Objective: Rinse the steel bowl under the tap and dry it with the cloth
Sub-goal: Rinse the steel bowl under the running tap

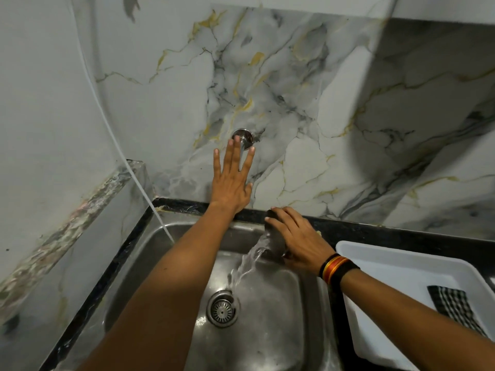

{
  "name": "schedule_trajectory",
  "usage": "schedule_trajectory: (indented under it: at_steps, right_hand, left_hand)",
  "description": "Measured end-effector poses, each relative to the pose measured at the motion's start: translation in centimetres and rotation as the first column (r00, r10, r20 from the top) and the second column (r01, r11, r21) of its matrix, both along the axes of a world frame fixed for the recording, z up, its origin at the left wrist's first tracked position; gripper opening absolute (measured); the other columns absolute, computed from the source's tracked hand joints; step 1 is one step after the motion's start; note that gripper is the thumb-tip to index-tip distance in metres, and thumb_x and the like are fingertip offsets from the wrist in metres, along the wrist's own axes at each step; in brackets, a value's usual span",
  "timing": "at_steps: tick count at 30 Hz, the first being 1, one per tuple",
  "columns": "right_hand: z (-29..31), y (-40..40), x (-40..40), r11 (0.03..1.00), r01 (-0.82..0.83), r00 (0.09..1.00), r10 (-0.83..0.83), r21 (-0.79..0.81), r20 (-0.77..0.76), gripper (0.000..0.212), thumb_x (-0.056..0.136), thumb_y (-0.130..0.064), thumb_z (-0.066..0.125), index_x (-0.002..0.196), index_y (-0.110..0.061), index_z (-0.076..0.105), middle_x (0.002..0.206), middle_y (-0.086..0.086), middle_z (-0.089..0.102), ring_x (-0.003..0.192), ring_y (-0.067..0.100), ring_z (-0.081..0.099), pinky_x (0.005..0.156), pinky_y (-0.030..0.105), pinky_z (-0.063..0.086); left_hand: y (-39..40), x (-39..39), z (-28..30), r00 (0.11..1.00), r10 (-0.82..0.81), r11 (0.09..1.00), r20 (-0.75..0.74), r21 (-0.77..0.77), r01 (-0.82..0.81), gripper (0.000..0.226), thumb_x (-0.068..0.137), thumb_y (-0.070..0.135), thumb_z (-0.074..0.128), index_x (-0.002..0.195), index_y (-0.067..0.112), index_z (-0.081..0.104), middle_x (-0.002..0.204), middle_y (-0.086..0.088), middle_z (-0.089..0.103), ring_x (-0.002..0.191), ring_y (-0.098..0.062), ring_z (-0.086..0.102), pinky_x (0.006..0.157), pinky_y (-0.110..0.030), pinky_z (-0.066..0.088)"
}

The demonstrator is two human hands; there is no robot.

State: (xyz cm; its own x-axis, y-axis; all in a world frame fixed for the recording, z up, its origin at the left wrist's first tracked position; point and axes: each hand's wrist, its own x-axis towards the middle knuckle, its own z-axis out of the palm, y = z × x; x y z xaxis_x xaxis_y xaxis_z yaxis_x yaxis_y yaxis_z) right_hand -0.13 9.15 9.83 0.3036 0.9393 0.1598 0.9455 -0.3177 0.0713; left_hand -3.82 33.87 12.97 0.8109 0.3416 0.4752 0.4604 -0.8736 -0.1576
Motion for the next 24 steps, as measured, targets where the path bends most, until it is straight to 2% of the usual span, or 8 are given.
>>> schedule_trajectory:
  at_steps: [2,4,5,7,11,15,19,24]
  right_hand:
    - [0.2,0.9,0.0,0.998,-0.053,0.994,0.057,-0.046,0.096,0.098,0.072,-0.022,0.087,0.156,-0.012,0.038,0.163,0.02,0.034,0.15,0.042,0.032,0.111,0.056,0.046]
    - [-0.4,1.5,0.2,0.99,-0.135,0.964,0.142,-0.05,0.224,0.063,0.092,-0.009,0.06,0.152,-0.01,0.045,0.162,0.023,0.036,0.148,0.044,0.035,0.107,0.056,0.049]
    - [-0.7,1.8,0.3,0.984,-0.167,0.947,0.178,-0.062,0.269,0.055,0.096,-0.005,0.045,0.151,-0.009,0.047,0.161,0.025,0.037,0.148,0.045,0.036,0.106,0.055,0.048]
    - [-1.6,2.1,0.3,0.968,-0.217,0.91,0.248,-0.128,0.333,0.055,0.097,-0.003,0.042,0.151,-0.01,0.046,0.163,0.025,0.033,0.15,0.046,0.033,0.104,0.056,0.048]
    - [-3.0,2.3,0.0,0.936,-0.297,0.861,0.348,-0.19,0.369,0.064,0.09,-0.004,0.066,0.149,-0.011,0.044,0.165,0.023,0.025,0.153,0.045,0.019,0.106,0.058,0.042]
    - [-4.1,2.3,-1.2,0.993,-0.111,0.943,0.12,-0.046,0.309,0.074,0.075,0.006,0.07,0.143,-0.012,0.05,0.167,0.021,0.02,0.155,0.043,0.011,0.11,0.058,0.034]
    - [-5.9,1.7,-2.9,0.975,-0.18,0.934,0.212,-0.133,0.288,0.074,0.067,0.011,0.061,0.137,-0.011,0.055,0.163,0.021,0.028,0.148,0.045,0.028,0.106,0.059,0.043]
    - [-6.4,0.8,-3.5,0.991,-0.027,0.983,0.05,-0.13,0.176,0.08,0.061,0.017,0.065,0.136,-0.01,0.056,0.166,0.02,0.028,0.152,0.044,0.027,0.109,0.059,0.04]
  left_hand:
    - [0.2,0.0,-0.1,1.0,-0.001,1.0,0.018,0.01,0.001,0.102,0.106,0.053,0.049,0.17,0.019,-0.023,0.176,-0.025,-0.024,0.166,-0.041,-0.017,0.127,-0.064,-0.015]
    - [0.2,0.2,-0.2,1.0,-0.017,1.0,0.026,0.025,0.017,0.101,0.106,0.055,0.049,0.171,0.021,-0.021,0.177,-0.026,-0.022,0.166,-0.042,-0.016,0.129,-0.064,-0.012]
    - [0.2,0.2,-0.2,0.999,-0.024,0.999,0.031,0.024,0.024,0.101,0.106,0.055,0.049,0.171,0.021,-0.02,0.177,-0.026,-0.021,0.166,-0.042,-0.015,0.129,-0.064,-0.011]
    - [0.3,0.1,-0.3,0.999,-0.028,0.999,0.038,0.018,0.028,0.101,0.105,0.055,0.05,0.172,0.022,-0.019,0.177,-0.026,-0.02,0.166,-0.042,-0.015,0.129,-0.064,-0.012]
    - [0.5,0.1,-0.4,0.999,-0.022,1.0,0.037,0.022,0.021,0.101,0.105,0.055,0.05,0.172,0.022,-0.018,0.177,-0.026,-0.02,0.167,-0.042,-0.014,0.128,-0.064,-0.012]
    - [0.4,0.0,-0.3,0.999,-0.019,1.0,0.029,0.008,0.019,0.101,0.105,0.055,0.051,0.172,0.023,-0.018,0.177,-0.026,-0.02,0.166,-0.043,-0.014,0.128,-0.064,-0.014]
    - [0.3,-0.1,-0.1,1.0,-0.02,1.0,0.019,0.007,0.019,0.1,0.106,0.055,0.051,0.172,0.022,-0.016,0.177,-0.026,-0.019,0.166,-0.043,-0.013,0.127,-0.063,-0.015]
    - [0.3,-0.2,0.0,1.0,-0.016,1.0,0.022,-0.009,0.016,0.1,0.105,0.054,0.052,0.172,0.022,-0.015,0.177,-0.027,-0.017,0.166,-0.044,-0.013,0.125,-0.063,-0.017]
